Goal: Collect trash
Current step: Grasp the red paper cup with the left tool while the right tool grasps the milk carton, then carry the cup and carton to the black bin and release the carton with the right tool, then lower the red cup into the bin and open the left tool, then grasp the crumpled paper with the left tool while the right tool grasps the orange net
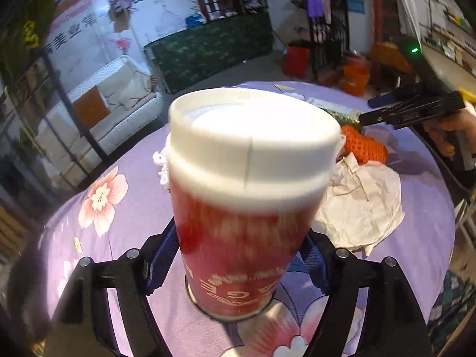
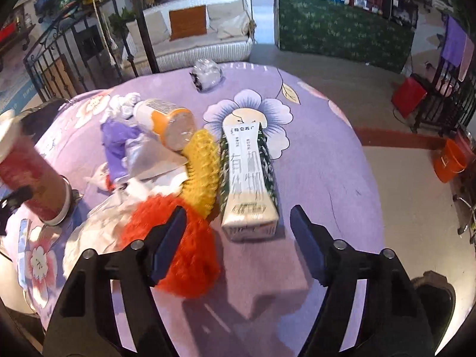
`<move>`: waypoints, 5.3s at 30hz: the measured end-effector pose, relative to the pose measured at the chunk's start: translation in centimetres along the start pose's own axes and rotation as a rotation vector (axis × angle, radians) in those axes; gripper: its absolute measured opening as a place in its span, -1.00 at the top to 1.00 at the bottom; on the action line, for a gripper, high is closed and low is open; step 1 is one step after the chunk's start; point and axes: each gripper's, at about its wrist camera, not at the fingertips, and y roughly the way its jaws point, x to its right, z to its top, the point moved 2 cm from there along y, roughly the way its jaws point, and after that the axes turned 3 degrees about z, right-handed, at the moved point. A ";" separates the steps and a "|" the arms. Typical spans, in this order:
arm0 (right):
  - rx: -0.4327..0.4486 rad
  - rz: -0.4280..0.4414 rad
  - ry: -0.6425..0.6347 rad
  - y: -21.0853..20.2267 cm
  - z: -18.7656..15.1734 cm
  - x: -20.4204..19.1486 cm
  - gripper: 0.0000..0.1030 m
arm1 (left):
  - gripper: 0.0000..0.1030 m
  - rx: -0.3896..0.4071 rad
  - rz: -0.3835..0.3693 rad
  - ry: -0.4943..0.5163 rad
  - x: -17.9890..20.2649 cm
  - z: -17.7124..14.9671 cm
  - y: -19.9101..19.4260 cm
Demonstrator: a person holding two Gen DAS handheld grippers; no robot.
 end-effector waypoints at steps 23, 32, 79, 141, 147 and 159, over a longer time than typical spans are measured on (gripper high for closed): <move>0.002 0.011 0.156 -0.5 -0.7 3.9 0.01 | -0.41 0.121 0.030 -0.145 3.3 0.2 -3.9; 0.156 -0.015 0.304 -10.6 -7.2 9.4 0.01 | -0.41 0.237 -0.064 -0.136 8.2 2.7 -7.0; 0.060 -0.428 0.745 -23.2 -28.9 26.8 -0.31 | -0.41 0.153 -0.577 0.127 39.6 10.4 0.5; 0.232 0.033 0.272 -11.5 -16.0 2.0 -0.74 | -0.85 0.061 0.129 -0.114 14.9 -2.0 1.1; 0.235 0.055 0.268 -11.2 -15.1 0.9 -0.74 | -0.79 0.022 0.155 -0.095 14.0 -1.3 3.5; 0.199 0.048 0.229 -9.5 -13.7 0.0 -0.74 | 0.44 -0.031 0.006 -0.382 8.8 -2.9 2.7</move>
